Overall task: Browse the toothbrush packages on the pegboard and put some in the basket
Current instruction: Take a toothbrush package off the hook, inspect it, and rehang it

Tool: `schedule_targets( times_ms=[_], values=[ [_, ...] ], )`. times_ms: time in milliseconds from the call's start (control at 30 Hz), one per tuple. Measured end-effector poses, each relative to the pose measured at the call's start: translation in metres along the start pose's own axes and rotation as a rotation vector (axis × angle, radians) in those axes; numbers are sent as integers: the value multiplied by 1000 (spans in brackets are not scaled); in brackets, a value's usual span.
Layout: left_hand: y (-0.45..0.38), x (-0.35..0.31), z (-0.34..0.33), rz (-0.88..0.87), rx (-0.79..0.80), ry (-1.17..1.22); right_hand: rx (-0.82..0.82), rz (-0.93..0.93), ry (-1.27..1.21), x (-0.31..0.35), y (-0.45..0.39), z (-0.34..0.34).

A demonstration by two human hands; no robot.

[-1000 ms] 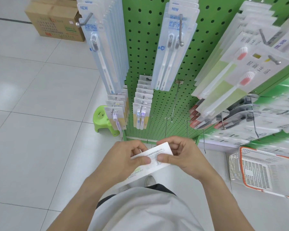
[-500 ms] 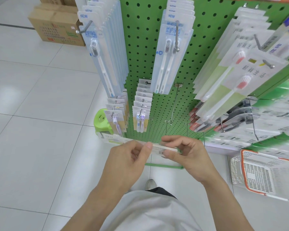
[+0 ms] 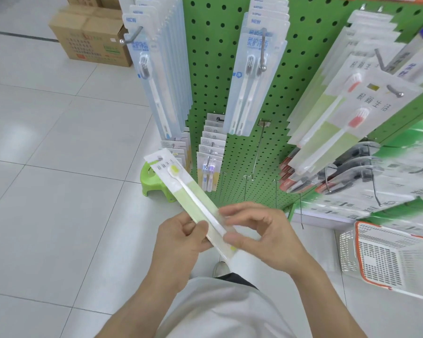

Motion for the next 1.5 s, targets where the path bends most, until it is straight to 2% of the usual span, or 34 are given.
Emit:
schedule_targets(
  times_ms=[100, 233, 300, 367, 433, 500, 600, 767, 1033, 1200, 1333, 1500],
  values=[
    [6, 6, -1, 77, 55, -27, -156, -37, 27, -5, -4, 0],
    [13, 15, -4, 111, 216, -176, -42, -126, 24, -4, -4, 0],
    [12, 16, -5, 59, 213, -231, -38, -130, -17, -1, -1, -1],
    [10, 13, -8, 3, 127, -274, -83, -125, -45, 0, 1, 0],
    [8, 7, -12, -62, 18, -254, -114, -110, -40, 1, 4, 2],
    [7, -4, -19, -157, -9, -200, -124, -105, -24, 5, 8, 5],
    [2, -24, -32, -343, 48, -183, -116, -94, 29, 12, 15, 11],
    [-14, -42, -56, -477, 201, -231, -145, -48, -25, 25, 26, 24],
    [-6, -73, -103, -690, 316, -209, -481, 212, 57, 71, 43, 53],
    [-2, -96, -130, -756, 378, -197, -649, 344, 42, 89, 46, 63],
    [-9, -103, -146, -723, 387, -186, -704, 360, 21, 94, 44, 69],
    [-17, -106, -153, -707, 332, -169, -697, 348, 6, 97, 35, 75]
  ],
)
Point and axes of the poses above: each hand's wrist, its own y-axis away from the middle knuckle, its own z-axis out of the back of the hand, x = y × z, the point moved 1 cm from there along -y, towards the middle knuckle, and after that the axes turned 3 degrees about -z, right-handed, at the moved point
